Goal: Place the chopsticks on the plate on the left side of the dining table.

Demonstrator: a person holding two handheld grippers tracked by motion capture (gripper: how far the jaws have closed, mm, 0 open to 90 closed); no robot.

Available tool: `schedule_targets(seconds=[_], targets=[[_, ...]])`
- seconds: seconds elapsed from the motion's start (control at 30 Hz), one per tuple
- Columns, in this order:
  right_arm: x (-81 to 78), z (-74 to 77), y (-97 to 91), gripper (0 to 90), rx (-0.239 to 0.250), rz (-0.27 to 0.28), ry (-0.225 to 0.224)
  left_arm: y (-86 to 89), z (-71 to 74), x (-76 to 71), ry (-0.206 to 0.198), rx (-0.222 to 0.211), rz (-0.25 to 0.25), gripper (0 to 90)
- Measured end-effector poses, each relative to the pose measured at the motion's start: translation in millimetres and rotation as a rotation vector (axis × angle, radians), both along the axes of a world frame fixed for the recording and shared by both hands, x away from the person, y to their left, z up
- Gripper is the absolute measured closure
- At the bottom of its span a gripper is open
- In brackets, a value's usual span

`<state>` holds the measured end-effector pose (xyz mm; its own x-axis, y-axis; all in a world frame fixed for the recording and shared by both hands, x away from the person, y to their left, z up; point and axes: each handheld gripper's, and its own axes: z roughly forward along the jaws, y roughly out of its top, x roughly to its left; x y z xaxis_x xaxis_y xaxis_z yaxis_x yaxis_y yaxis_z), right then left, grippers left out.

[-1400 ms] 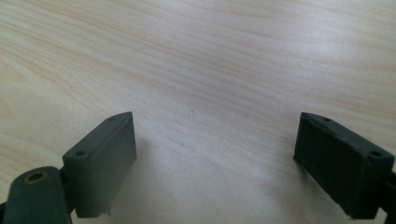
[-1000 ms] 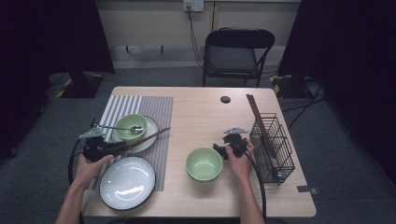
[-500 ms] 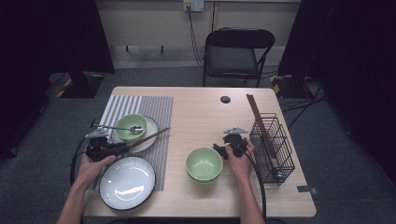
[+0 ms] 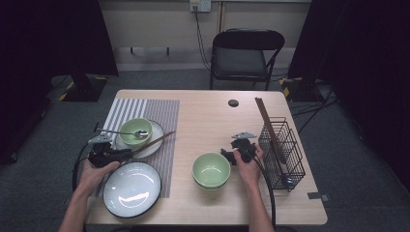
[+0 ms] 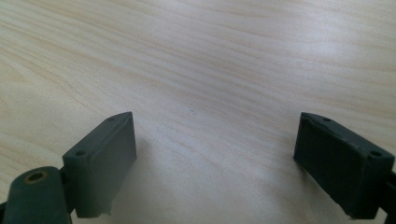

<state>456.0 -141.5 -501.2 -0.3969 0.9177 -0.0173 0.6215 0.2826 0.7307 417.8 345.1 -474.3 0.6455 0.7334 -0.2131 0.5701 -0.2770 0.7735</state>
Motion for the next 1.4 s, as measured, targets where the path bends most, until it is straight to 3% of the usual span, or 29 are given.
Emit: schedule_targets(seconds=[0.73,1.1,1.27,1.4], targets=[[0.0,0.0,0.0,12.0,0.0,0.0,0.0,15.2,-0.7,-4.2,-0.011,0.004,0.023,72.3],[0.0,0.0,0.0,12.0,0.0,0.0,0.0,15.2,1.3,-4.8,-0.026,0.015,0.046,63.2],[0.0,0.0,0.0,12.0,0.0,0.0,0.0,16.8,6.6,-6.0,-0.026,-0.036,0.063,56.2],[0.0,0.0,0.0,12.0,0.0,0.0,0.0,14.6,13.0,-8.0,-0.033,-0.084,0.033,67.7]])
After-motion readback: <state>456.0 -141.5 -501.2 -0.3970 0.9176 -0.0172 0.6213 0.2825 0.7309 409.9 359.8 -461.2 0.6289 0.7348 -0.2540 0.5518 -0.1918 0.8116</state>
